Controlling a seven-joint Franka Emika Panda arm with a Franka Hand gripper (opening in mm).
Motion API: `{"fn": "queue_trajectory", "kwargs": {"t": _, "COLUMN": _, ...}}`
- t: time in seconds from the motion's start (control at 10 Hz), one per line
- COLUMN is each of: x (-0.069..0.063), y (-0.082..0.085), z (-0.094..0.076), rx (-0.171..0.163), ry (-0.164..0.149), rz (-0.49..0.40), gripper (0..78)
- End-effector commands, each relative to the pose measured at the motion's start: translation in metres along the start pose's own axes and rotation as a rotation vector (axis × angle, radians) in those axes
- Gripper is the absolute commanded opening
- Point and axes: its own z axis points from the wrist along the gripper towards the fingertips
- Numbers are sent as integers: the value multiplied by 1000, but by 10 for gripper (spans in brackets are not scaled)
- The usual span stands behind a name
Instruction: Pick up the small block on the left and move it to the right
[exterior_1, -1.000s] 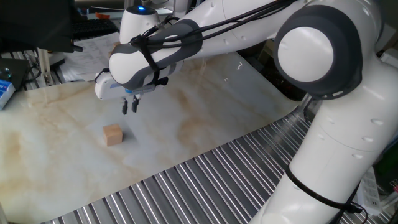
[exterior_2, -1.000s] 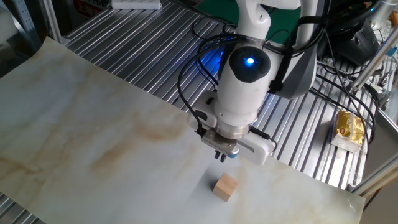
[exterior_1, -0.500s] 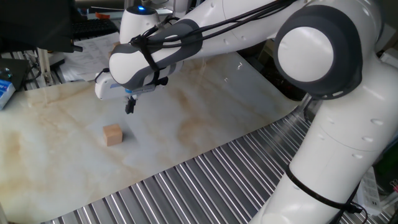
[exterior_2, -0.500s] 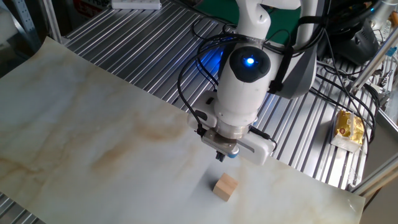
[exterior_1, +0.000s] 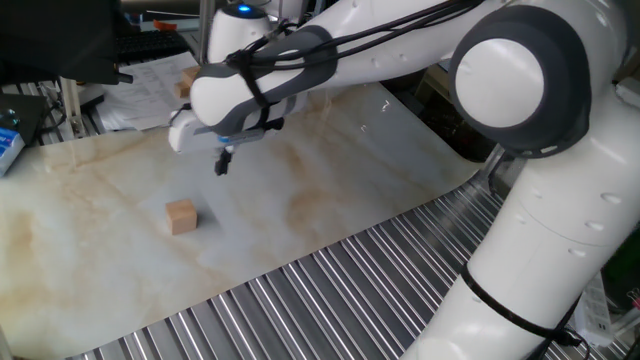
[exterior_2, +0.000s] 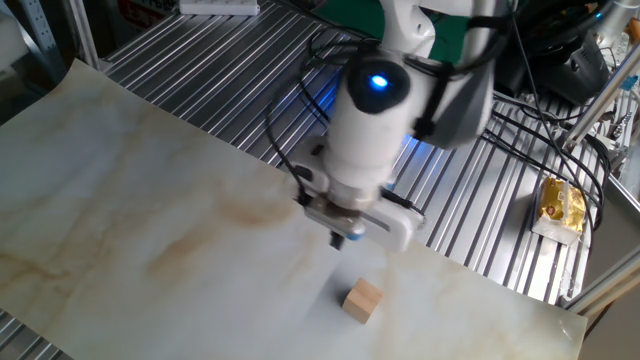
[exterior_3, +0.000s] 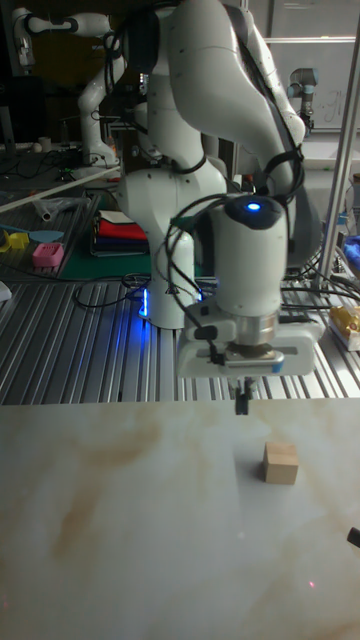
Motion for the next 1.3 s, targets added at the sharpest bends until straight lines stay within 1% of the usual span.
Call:
{"fn": "queue_trajectory", "kwargs": {"t": 0.1, "x": -5, "y": -57, "z": -15, "rx": 2, "ry": -25, "rz": -40, "gripper": 12}}
{"fn": "queue_trajectory", "kwargs": {"t": 0.4, "x": -3, "y": -61, "z": -19, "rx": 14, "ry": -28, "rz": -32, "gripper": 12}}
{"fn": "queue_trajectory", "kwargs": {"t": 0.7, "x": -1, "y": -66, "z": -26, "rx": 34, "ry": -30, "rz": -20, "gripper": 12}}
{"fn": "queue_trajectory", "kwargs": {"t": 1.0, "x": 0, "y": -71, "z": -30, "rx": 25, "ry": -25, "rz": -13, "gripper": 12}}
{"fn": "queue_trajectory", "kwargs": {"t": 1.3, "x": 1, "y": -72, "z": -31, "rx": 25, "ry": -18, "rz": -27, "gripper": 12}}
